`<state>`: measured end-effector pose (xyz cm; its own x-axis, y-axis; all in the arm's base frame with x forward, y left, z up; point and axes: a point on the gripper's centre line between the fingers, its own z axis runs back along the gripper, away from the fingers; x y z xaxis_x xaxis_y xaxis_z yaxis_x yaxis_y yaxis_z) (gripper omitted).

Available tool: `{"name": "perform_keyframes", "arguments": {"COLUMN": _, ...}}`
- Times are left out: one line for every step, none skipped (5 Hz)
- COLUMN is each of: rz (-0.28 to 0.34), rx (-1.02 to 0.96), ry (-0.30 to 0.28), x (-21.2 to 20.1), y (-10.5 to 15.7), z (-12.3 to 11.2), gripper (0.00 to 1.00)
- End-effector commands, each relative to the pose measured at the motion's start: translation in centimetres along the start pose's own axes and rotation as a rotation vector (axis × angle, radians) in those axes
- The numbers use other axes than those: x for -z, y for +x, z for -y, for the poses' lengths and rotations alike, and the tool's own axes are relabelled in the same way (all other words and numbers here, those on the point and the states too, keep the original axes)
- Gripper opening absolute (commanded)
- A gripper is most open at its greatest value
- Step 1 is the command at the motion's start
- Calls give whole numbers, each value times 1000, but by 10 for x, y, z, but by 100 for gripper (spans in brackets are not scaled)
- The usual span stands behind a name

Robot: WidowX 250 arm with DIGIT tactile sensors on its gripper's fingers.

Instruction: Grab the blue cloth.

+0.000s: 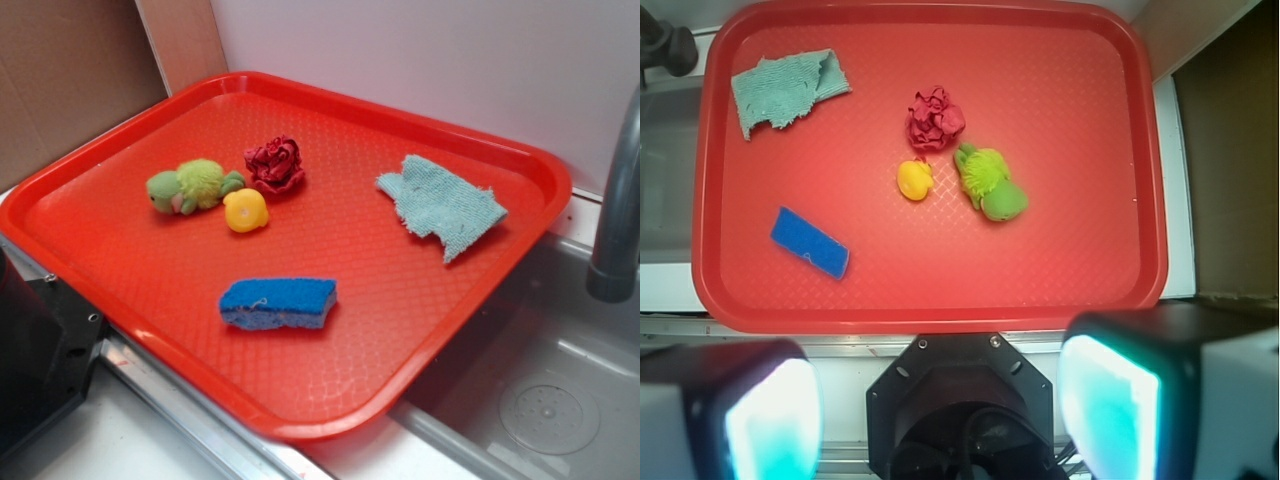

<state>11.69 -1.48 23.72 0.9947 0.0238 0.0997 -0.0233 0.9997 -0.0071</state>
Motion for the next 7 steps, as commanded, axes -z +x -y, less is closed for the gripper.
{"name": "perform_keyframes", "arguments": {"rz": 0, "rx": 0, "ry": 0, "x": 0, "y": 0, "z": 0, "gripper": 100}}
{"name": "perform_keyframes", "arguments": {"rz": 7, "rx": -133, "ry": 4, "x": 11, "y": 20, "z": 15, "gripper": 100}}
{"name": "perform_keyframes", "arguments": {"rz": 20, "rx": -219, "ry": 8, "x": 22, "y": 41, "z": 26, "gripper": 100}}
{"name": "perform_keyframes", "arguments": {"rz": 70, "rx": -371, "ry": -22, "x": 32, "y": 64, "z": 32, "gripper": 100}}
{"name": "perform_keyframes", "arguments": {"rz": 104, "rx": -587, "ry": -62, "x": 46, "y": 92, "z": 34, "gripper": 100}}
{"name": "perform_keyframes", "arguments": {"rz": 143, "rx": -682, "ry": -59, "x": 64, "y": 118, "z": 40, "gripper": 100}}
{"name": "perform_keyframes", "arguments": {"rz": 112, "rx": -694, "ry": -87, "x": 95, "y": 144, "z": 55, "gripper": 100}}
